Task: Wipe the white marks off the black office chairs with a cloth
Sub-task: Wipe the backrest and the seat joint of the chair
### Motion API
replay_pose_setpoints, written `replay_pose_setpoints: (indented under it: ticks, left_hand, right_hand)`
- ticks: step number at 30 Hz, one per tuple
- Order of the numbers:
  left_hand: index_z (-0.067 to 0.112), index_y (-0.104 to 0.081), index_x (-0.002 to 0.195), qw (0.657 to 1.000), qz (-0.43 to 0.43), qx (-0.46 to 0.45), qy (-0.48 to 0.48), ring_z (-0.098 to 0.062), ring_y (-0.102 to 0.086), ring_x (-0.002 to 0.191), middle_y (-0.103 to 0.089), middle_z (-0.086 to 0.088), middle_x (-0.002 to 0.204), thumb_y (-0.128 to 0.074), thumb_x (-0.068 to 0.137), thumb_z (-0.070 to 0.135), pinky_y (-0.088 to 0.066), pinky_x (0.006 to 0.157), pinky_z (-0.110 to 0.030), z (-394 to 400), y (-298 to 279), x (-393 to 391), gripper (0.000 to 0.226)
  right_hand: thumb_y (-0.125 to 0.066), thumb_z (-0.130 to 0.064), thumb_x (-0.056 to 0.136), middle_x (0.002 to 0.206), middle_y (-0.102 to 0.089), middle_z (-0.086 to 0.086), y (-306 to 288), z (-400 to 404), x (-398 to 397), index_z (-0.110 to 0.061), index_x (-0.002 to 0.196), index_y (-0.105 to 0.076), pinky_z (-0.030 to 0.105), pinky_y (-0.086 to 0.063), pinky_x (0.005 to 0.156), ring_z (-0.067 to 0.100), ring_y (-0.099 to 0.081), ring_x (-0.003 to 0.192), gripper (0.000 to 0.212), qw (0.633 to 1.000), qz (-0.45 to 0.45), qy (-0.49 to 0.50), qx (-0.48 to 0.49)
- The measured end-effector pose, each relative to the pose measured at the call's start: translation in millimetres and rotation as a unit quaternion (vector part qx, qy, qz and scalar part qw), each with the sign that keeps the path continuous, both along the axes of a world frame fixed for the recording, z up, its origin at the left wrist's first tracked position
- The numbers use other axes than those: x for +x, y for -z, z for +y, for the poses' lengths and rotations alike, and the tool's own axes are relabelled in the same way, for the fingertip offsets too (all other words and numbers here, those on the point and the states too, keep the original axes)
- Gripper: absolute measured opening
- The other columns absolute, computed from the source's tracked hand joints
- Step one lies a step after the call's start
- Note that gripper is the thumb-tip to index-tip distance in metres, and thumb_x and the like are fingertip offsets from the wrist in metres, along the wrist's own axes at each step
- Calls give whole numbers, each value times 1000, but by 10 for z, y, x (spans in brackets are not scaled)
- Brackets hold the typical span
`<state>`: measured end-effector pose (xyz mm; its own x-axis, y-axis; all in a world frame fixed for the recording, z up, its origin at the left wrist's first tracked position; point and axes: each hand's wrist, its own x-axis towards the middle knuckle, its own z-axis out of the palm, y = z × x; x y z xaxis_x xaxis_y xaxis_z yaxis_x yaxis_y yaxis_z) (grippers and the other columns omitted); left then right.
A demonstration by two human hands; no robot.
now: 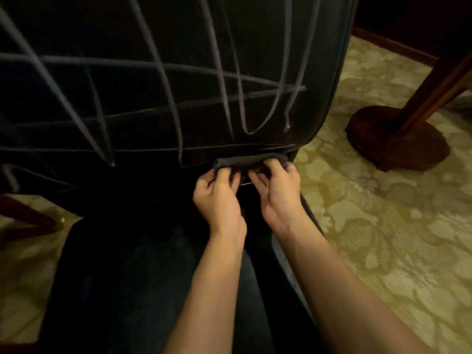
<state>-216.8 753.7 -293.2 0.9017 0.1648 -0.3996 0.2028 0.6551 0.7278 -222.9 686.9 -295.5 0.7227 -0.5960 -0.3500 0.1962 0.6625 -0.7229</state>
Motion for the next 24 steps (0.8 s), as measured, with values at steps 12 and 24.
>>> replay_pose_setpoints:
  ticks: [12, 24]
  left_hand:
    - [1, -59, 96, 986, -14, 119, -119, -16, -69, 80, -67, -10, 84, -60, 92, -5, -59, 76, -24, 1592, 3, 157, 7]
    - [11, -59, 99, 939, 9, 194, -284, -14, -70, 87, -71, -9, 98, -61, 93, 3, -55, 74, -20, 2884, 131, -265, 9]
  right_hand:
    - [-52, -2, 95, 104, -63, 16, -59, 1683, 406, -18, 90, -52, 25, -53, 67, 20, -64, 87, 17, 993, 83, -80, 10]
    - [-48, -4, 97, 104, -65, 3, -1, 3237, 23, -17, 100, -54, 27, -55, 73, 12, -67, 86, 15, 978, 106, -179, -22]
